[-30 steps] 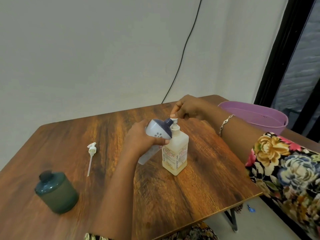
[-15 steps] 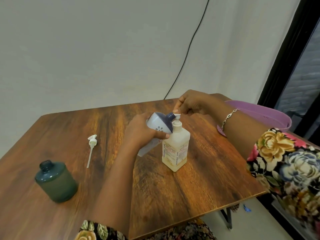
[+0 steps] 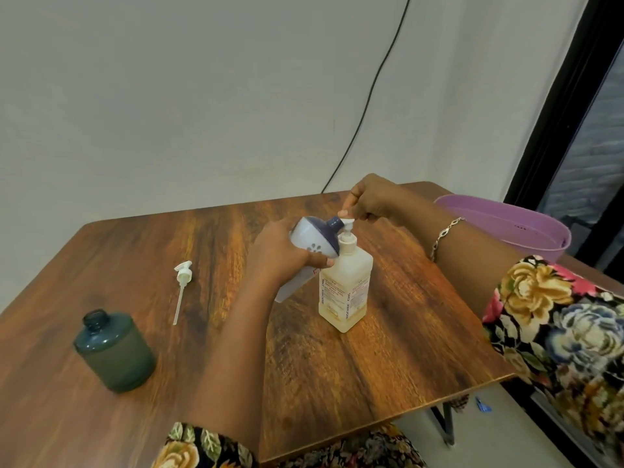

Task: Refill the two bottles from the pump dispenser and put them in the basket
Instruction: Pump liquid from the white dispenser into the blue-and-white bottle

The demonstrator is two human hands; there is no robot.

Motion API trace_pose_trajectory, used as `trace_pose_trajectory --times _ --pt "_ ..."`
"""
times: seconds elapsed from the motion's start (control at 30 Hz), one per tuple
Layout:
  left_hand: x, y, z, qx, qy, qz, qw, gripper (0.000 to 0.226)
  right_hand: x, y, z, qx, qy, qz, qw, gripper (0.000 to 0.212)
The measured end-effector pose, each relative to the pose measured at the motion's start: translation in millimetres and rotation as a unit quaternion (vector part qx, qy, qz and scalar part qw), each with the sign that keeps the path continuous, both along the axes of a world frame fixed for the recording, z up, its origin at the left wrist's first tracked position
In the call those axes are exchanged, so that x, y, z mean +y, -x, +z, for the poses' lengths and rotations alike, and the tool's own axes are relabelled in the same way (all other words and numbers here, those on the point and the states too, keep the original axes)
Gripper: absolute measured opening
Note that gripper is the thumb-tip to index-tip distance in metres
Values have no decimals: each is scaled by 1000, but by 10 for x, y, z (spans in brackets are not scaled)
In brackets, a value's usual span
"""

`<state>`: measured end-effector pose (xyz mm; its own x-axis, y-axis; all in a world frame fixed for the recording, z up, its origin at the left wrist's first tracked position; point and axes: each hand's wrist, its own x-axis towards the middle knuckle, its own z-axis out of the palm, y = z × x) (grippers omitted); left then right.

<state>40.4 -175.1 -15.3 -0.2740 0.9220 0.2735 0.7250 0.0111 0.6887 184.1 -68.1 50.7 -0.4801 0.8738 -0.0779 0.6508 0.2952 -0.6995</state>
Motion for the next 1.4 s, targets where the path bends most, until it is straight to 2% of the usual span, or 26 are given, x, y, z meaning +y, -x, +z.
trace_pose_trajectory --times 0.27,0.5,0.87,1.07,1.23,1.4 --pt "-4 1 9 14 14 10 1000 67 -54 -25 -119 18 -1 4 1000 18" --pt "-7 -9 28 -8 -2 2 1000 65 -83 -51 -90 84 -5 -12 996 18" --pt "-6 -27 -22 25 28 14 999 71 -73 -13 -154 5 -10 6 1000 17" --pt "-33 -51 123 29 8 19 999 61 -114 -9 6 38 -19 -6 999 19" --pt "-18 -58 76 72 32 23 997 76 -108 -1 -146 17 -22 -12 1000 20" --pt "-37 -74 30 60 35 25 997 82 -125 -14 -185 29 -39 -12 999 20"
